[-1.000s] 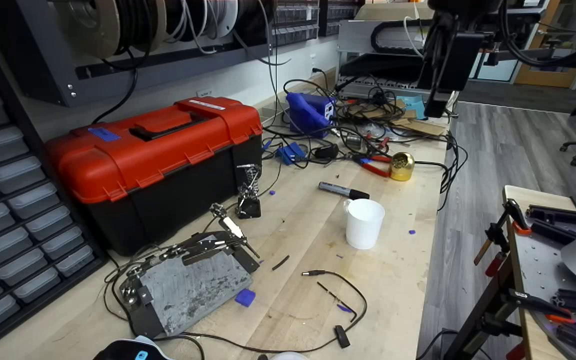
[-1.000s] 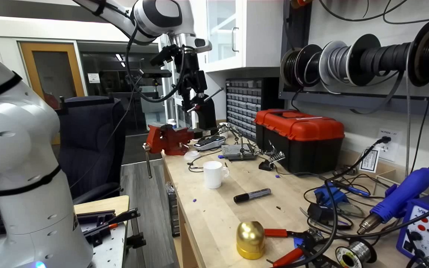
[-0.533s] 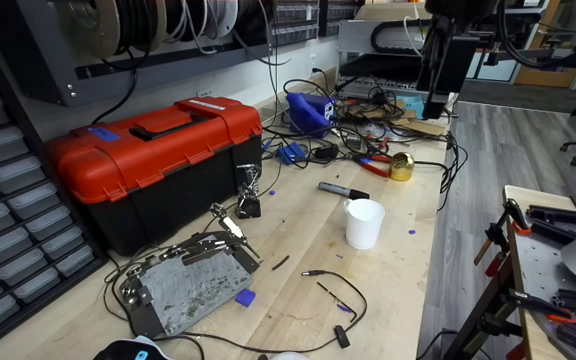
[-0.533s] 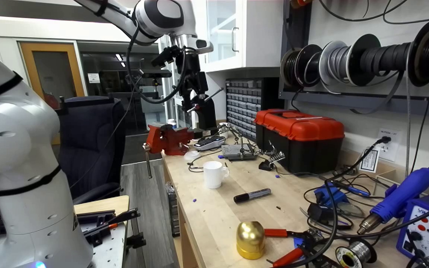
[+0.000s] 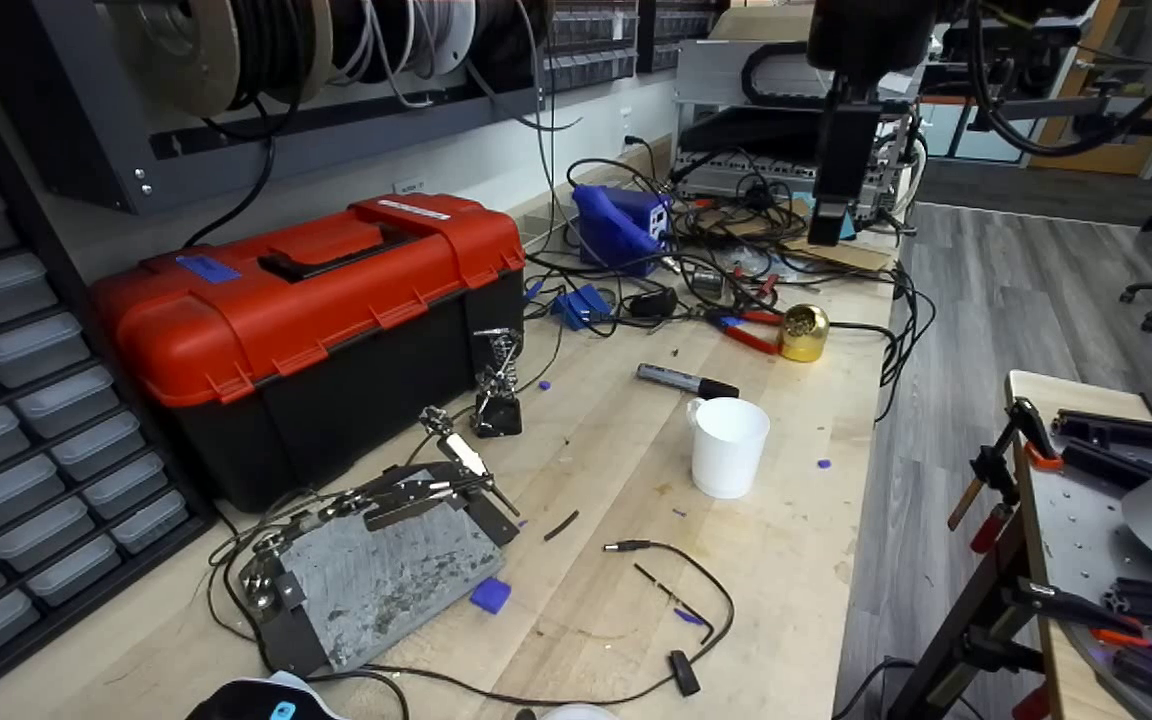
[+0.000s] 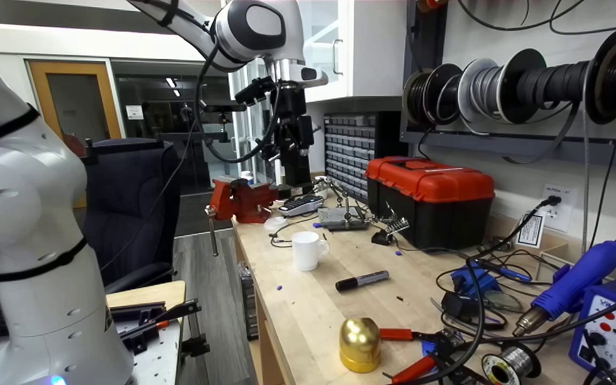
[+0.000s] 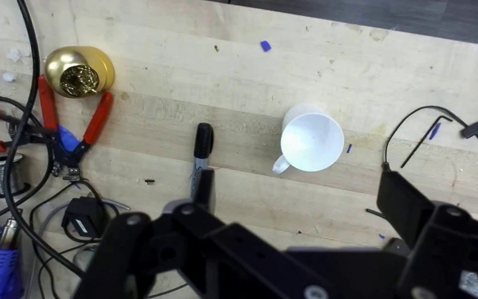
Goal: Put the black marker inside the white mug
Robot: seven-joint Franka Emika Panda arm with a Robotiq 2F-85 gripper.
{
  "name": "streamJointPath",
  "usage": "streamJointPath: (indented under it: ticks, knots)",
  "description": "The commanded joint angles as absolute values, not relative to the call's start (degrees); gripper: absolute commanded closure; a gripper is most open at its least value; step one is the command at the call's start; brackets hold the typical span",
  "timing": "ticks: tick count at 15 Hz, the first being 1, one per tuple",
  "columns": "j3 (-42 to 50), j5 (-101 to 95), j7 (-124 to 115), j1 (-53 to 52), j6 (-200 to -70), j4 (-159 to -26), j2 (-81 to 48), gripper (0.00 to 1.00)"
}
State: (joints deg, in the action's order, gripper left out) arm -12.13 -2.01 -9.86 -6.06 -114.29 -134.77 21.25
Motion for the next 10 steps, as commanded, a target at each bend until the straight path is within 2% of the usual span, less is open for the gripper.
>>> streamJointPath:
  ticks: [1, 10]
  knots:
    - [-10.14, -1.86, -11.92, -5.04, -117.7, -134.71, 19.25, 0.0]
    - [-6.16, -2.04, -11.57, -2.28, -124.51, -134.7, 11.72, 0.0]
